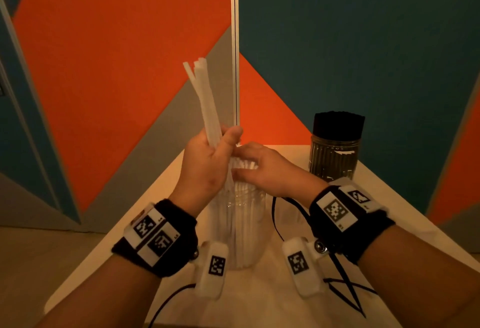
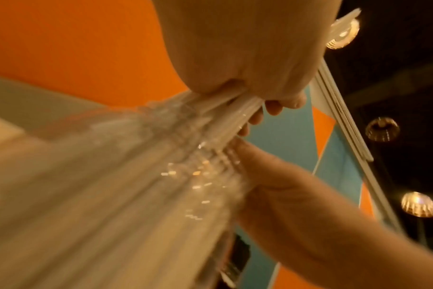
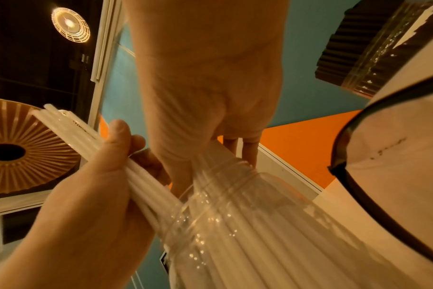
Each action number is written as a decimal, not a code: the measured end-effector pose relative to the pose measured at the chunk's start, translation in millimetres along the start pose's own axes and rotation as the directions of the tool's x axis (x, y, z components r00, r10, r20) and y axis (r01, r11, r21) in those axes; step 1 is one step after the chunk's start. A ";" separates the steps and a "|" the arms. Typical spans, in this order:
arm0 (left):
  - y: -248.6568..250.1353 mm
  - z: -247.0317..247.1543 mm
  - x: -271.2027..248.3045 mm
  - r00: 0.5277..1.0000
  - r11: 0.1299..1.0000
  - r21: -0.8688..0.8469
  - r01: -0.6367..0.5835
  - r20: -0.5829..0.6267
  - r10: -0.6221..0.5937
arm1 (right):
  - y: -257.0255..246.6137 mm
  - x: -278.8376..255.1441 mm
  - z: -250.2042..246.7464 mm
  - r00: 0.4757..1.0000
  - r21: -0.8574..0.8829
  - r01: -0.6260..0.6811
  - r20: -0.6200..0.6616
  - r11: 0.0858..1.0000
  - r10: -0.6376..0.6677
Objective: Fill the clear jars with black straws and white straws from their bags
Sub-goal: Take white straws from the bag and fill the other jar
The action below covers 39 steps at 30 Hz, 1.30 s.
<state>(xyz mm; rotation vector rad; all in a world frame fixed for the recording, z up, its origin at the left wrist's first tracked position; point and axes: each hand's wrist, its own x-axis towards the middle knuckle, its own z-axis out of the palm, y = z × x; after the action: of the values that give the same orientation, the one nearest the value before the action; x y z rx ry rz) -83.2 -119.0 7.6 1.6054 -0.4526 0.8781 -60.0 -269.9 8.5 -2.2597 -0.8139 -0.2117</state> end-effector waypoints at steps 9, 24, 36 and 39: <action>-22.3 -1.2 -20.9 0.980 0.931 0.310 -0.193 0.114 0.165 | -0.1 -8.6 -5.2 0.996 0.053 0.025 0.080 0.998 -0.029; -19.4 -6.6 -17.4 0.992 0.946 0.307 -0.099 0.109 0.068 | 6.6 -8.1 5.0 0.999 0.041 0.031 -0.012 0.999 -0.031; -27.4 -5.1 -36.2 0.994 0.877 0.469 -0.105 0.066 0.084 | 10.6 -7.5 6.3 0.999 0.035 0.032 -0.011 0.999 -0.031; -24.5 -12.9 -28.2 0.988 0.877 0.467 -0.107 0.152 0.040 | 9.5 -8.5 5.9 0.999 0.034 0.034 -0.009 0.999 -0.034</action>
<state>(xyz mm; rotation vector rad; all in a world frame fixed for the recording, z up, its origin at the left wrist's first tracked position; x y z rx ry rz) -87.6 -105.9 -29.4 2.1234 -0.4165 0.9906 -61.3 -275.3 -4.4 -2.2124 -0.8457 -0.2215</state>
